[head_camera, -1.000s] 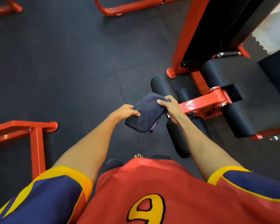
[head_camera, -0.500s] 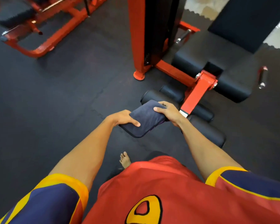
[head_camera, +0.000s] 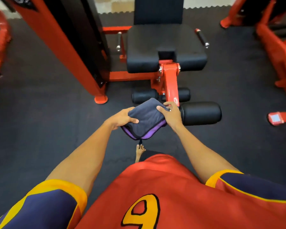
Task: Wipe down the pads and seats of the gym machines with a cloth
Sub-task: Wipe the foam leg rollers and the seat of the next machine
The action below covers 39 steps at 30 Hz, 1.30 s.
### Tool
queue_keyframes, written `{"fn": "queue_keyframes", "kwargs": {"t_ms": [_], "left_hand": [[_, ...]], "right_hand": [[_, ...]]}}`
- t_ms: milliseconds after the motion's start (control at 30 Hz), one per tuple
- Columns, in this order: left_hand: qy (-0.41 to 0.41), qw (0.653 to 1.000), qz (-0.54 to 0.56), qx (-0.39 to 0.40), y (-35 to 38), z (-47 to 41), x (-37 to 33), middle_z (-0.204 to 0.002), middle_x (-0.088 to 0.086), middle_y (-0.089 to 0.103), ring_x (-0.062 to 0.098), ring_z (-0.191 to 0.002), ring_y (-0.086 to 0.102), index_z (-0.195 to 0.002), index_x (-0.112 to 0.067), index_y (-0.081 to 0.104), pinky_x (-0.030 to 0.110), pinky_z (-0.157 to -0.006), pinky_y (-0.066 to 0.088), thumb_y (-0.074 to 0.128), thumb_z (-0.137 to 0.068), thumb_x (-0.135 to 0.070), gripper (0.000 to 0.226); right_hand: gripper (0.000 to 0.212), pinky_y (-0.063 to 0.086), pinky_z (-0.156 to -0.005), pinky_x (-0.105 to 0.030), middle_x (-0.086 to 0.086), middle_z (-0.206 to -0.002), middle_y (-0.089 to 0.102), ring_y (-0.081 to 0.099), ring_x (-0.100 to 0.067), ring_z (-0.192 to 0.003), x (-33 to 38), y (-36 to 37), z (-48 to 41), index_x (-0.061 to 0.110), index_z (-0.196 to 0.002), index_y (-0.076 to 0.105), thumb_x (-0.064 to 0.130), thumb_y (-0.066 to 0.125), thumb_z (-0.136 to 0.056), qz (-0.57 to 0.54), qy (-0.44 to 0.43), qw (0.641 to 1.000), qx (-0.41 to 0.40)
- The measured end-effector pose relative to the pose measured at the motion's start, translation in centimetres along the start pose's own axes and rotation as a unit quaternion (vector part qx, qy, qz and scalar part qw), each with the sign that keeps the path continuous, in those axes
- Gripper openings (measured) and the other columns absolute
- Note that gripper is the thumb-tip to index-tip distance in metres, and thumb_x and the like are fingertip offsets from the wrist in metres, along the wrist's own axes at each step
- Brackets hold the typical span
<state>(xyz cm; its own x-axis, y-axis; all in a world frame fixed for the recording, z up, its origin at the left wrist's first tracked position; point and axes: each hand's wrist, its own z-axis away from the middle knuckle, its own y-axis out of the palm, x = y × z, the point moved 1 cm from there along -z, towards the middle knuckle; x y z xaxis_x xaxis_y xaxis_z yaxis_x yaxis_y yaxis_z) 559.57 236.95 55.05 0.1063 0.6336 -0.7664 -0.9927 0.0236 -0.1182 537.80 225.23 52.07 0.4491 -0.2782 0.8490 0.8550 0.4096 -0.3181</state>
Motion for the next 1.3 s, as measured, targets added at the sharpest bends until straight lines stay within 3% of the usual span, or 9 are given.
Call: {"fn": "queue_keyframes", "kwargs": {"t_ms": [233,367,533,667,800,867,1067,1167,1300], "left_hand": [[0.023,0.99,-0.072,0.118,-3.2,-5.6,-3.3,-0.12,-0.006,0.072,0.012,-0.113,0.067,-0.123,-0.027,0.063,0.022,-0.091,0.052,0.075,-0.084,0.002,0.05],[0.028,0.976,-0.118,0.18,-4.2,-7.9,-4.2,-0.121,-0.009,0.071,0.009,-0.114,0.065,-0.126,-0.028,0.063,0.027,-0.098,0.05,0.077,-0.084,-0.003,0.05],[0.054,0.95,-0.164,0.261,-5.8,-11.6,-5.3,-0.115,-0.013,0.071,-0.001,-0.103,0.066,-0.125,-0.025,0.062,0.023,-0.093,0.049,0.073,-0.084,0.005,0.052],[0.065,0.929,-0.174,0.32,-7.1,-12.8,-5.1,-0.108,-0.007,0.074,0.009,-0.099,0.068,-0.121,-0.019,0.063,0.029,-0.092,0.054,0.068,-0.083,0.01,0.048],[0.076,0.909,-0.188,0.365,-8.1,-13.2,-5.5,-0.118,0.006,0.073,0.023,-0.111,0.068,-0.122,-0.015,0.064,0.038,-0.098,0.054,0.07,-0.082,0.008,0.047],[0.084,0.898,-0.201,0.381,-7.8,-12.9,-5.7,-0.116,0.006,0.074,0.025,-0.109,0.069,-0.119,-0.016,0.065,0.041,-0.096,0.054,0.07,-0.081,0.006,0.045],[0.128,0.886,-0.242,0.374,-5.0,-10.6,-6.2,-0.105,0.003,0.071,0.018,-0.095,0.068,-0.117,-0.011,0.061,0.035,-0.086,0.056,0.065,-0.084,0.005,0.036],[0.127,0.883,-0.263,0.367,-4.1,-9.1,-5.8,-0.101,0.004,0.071,0.021,-0.093,0.068,-0.114,-0.01,0.06,0.029,-0.077,0.056,0.06,-0.085,0.004,0.033],[0.065,0.855,-0.265,0.44,-3.8,-6.8,-5.0,-0.105,0.001,0.074,0.015,-0.091,0.071,-0.118,-0.017,0.064,0.022,-0.069,0.055,0.047,-0.092,-0.001,0.035]], "right_hand": [[0.042,0.055,-0.085,-0.036,0.0,-0.1,0.068,0.067,-0.019,-0.094,-0.3,1.2,-0.5,0.02,-0.105,0.059,0.047,0.081,-0.081,-0.023,0.083,0.985,-0.148],[0.039,0.054,-0.085,-0.041,0.006,-0.099,0.067,0.065,-0.02,-0.094,-0.1,2.4,0.7,0.024,-0.102,0.054,0.054,0.074,-0.086,-0.022,0.135,0.964,-0.227],[0.044,0.047,-0.085,-0.036,0.0,-0.111,0.062,0.06,-0.028,-0.102,0.9,5.6,2.0,0.024,-0.111,0.05,0.059,0.067,-0.09,-0.046,0.227,0.913,-0.335],[0.047,0.051,-0.09,-0.041,-0.001,-0.114,0.064,0.062,-0.029,-0.104,2.1,8.8,3.1,0.022,-0.112,0.051,0.058,0.068,-0.088,-0.095,0.271,0.863,-0.415],[0.043,0.05,-0.092,-0.045,0.0,-0.125,0.053,0.06,-0.03,-0.11,4.3,12.5,4.3,0.021,-0.118,0.05,0.052,0.065,-0.093,-0.103,0.304,0.806,-0.497],[0.048,0.05,-0.091,-0.047,0.0,-0.132,0.046,0.057,-0.031,-0.116,5.1,14.2,4.9,0.021,-0.127,0.048,0.05,0.066,-0.093,-0.099,0.321,0.786,-0.519],[0.095,0.042,-0.108,-0.051,-0.005,-0.159,0.025,0.039,-0.032,-0.138,6.4,17.4,5.9,0.017,-0.159,0.024,0.05,0.075,-0.086,-0.086,0.352,0.726,-0.584],[0.094,0.046,-0.106,-0.052,-0.002,-0.156,0.028,0.045,-0.029,-0.136,5.8,18.6,6.2,0.03,-0.16,0.023,0.055,0.074,-0.085,-0.202,0.315,0.743,-0.556],[0.084,0.046,-0.107,-0.045,-0.001,-0.14,0.037,0.05,-0.021,-0.119,5.2,19.1,6.2,0.047,-0.155,0.026,0.06,0.071,-0.086,-0.341,0.25,0.751,-0.507]]}}
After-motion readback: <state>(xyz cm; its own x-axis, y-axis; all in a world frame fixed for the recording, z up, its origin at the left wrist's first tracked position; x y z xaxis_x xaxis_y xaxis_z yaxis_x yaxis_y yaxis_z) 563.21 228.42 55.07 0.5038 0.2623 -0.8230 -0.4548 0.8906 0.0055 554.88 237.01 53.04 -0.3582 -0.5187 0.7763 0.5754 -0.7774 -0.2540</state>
